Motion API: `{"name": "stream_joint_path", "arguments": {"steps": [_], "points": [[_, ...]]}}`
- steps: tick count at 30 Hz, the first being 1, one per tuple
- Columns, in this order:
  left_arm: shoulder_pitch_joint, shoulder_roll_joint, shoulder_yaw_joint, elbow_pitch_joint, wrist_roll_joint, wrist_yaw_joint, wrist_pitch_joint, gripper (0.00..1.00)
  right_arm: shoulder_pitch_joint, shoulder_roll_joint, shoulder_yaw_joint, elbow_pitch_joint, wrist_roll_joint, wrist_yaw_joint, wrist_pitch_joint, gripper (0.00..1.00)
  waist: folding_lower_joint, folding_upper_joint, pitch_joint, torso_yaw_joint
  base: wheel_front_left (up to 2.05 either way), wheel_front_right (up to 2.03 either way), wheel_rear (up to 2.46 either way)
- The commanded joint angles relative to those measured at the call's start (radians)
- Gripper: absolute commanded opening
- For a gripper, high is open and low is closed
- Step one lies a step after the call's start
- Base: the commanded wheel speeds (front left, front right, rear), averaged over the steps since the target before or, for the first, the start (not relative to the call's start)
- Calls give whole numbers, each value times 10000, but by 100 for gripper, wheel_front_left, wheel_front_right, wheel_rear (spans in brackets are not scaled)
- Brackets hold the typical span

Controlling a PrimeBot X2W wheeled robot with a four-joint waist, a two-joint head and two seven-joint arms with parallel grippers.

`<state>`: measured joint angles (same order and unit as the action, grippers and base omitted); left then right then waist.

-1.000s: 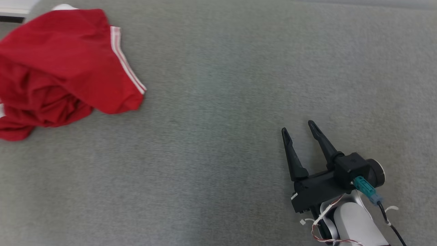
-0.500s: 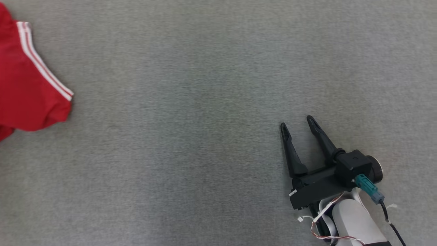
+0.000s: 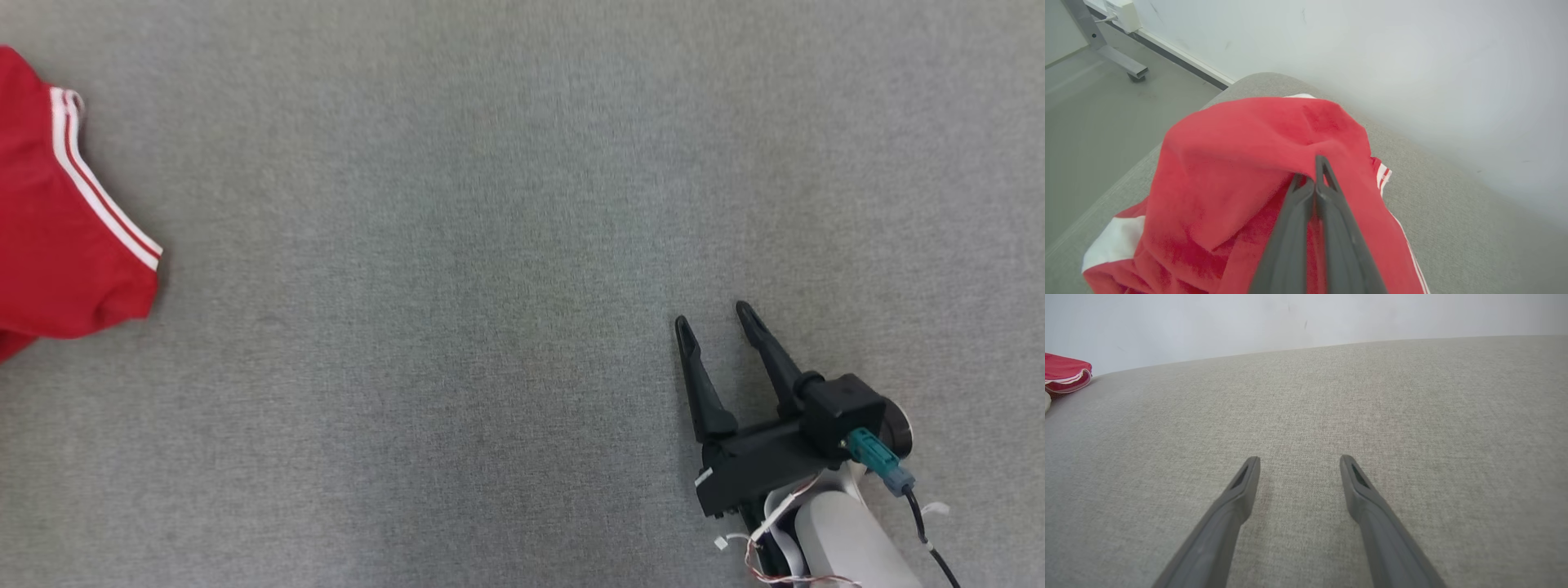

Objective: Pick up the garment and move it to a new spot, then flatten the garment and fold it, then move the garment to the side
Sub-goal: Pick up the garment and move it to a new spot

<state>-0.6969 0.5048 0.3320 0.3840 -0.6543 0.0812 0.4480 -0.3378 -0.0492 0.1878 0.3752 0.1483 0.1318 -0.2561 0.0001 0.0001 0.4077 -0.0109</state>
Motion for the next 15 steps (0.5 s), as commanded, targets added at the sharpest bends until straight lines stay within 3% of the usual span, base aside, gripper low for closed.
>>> {"name": "stream_joint_path", "arguments": {"steps": [1,8,12,15], "points": [[-196,118,-64,-13,42,-94,-39,0,156,-18,-4,33,101,-21,-47,100,-1,-1,-476,132,0,0,0],[-1383,324,-1025,-50,263,-965,20,0,550,-18,61,451,421,-21,-84,100,-1,-1,-1910,102,0,0,0],[-2130,46,-1631,-194,214,-1323,194,0,854,-17,135,662,599,-21,-99,100,-1,-1,-2748,-134,0,0,0],[-2546,-444,-2022,-506,-11,-1321,419,0,1101,-20,237,746,745,-21,-99,100,-1,-1,-3309,-412,0,0,0]]}}
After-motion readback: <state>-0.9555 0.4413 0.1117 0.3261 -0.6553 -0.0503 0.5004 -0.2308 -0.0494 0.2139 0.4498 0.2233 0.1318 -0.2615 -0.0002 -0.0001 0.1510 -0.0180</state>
